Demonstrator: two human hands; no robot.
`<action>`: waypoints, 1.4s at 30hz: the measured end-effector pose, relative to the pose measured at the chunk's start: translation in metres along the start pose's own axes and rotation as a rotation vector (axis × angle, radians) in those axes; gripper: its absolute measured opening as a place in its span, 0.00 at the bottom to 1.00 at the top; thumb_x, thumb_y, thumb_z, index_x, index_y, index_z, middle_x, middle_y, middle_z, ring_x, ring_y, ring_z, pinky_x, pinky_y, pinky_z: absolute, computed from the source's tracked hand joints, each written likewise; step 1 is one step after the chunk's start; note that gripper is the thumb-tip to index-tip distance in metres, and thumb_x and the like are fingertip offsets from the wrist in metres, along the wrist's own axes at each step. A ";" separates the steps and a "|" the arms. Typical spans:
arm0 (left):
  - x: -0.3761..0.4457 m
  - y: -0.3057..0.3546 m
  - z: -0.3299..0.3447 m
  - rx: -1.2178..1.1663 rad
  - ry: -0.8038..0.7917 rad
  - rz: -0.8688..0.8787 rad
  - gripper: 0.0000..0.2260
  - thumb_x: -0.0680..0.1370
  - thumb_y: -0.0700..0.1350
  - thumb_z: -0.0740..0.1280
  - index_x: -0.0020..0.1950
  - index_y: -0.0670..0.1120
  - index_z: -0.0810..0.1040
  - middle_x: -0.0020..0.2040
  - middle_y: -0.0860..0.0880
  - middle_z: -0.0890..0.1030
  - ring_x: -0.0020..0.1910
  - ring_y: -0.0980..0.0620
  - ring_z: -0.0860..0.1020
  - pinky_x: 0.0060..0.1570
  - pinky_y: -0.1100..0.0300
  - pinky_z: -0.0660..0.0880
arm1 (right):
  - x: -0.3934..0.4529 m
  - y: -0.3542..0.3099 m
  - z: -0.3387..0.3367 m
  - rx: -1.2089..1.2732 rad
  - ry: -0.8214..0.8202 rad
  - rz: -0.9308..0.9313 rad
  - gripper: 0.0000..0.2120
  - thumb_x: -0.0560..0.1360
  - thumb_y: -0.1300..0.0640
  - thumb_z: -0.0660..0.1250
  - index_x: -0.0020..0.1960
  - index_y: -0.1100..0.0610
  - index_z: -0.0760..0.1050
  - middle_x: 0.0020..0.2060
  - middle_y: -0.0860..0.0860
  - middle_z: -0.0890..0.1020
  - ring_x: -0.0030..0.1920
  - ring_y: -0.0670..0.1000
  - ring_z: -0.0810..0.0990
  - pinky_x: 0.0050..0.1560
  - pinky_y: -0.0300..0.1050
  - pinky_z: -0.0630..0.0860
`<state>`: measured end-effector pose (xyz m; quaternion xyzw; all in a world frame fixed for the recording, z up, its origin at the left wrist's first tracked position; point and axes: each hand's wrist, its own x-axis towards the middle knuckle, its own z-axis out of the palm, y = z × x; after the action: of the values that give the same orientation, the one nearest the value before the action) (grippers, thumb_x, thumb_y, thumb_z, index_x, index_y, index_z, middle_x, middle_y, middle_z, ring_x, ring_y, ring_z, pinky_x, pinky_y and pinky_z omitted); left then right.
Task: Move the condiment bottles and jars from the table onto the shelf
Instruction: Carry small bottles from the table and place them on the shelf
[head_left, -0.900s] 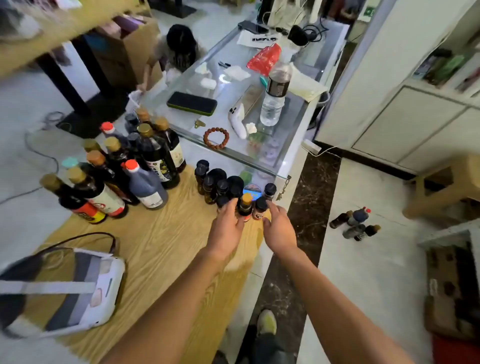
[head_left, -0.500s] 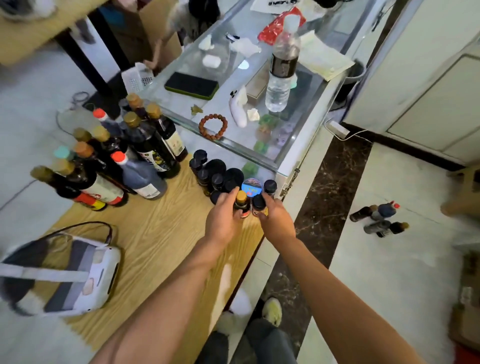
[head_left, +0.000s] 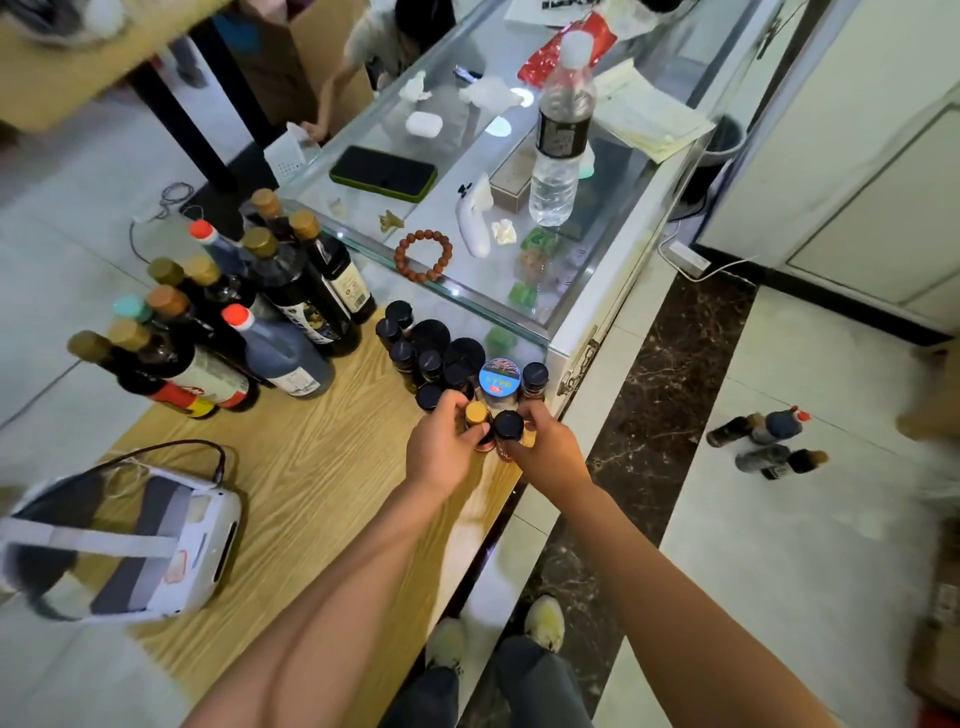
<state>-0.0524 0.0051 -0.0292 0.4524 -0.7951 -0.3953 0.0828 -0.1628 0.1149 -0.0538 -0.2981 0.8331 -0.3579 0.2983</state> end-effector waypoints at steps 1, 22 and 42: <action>-0.002 -0.001 -0.001 -0.013 -0.002 -0.014 0.12 0.74 0.47 0.73 0.52 0.48 0.73 0.46 0.52 0.82 0.48 0.49 0.81 0.47 0.49 0.76 | -0.004 0.000 0.000 0.047 -0.001 0.021 0.15 0.73 0.58 0.72 0.56 0.56 0.70 0.49 0.53 0.82 0.49 0.55 0.79 0.46 0.46 0.76; -0.067 0.123 -0.024 -0.372 -0.333 0.338 0.13 0.77 0.50 0.69 0.58 0.48 0.75 0.51 0.54 0.78 0.48 0.62 0.76 0.48 0.70 0.73 | -0.135 -0.055 -0.122 0.507 0.424 0.022 0.15 0.73 0.66 0.72 0.57 0.61 0.74 0.42 0.48 0.79 0.40 0.36 0.78 0.41 0.29 0.75; -0.269 0.434 0.107 -0.153 -0.297 1.123 0.17 0.73 0.63 0.68 0.46 0.50 0.73 0.41 0.54 0.80 0.39 0.54 0.78 0.37 0.61 0.71 | -0.375 0.038 -0.370 0.512 1.083 0.016 0.14 0.72 0.60 0.75 0.55 0.54 0.78 0.45 0.52 0.85 0.47 0.50 0.85 0.45 0.45 0.81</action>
<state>-0.2333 0.3956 0.2645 -0.1058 -0.8854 -0.4062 0.1997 -0.1944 0.5572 0.2325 0.0144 0.7562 -0.6459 -0.1035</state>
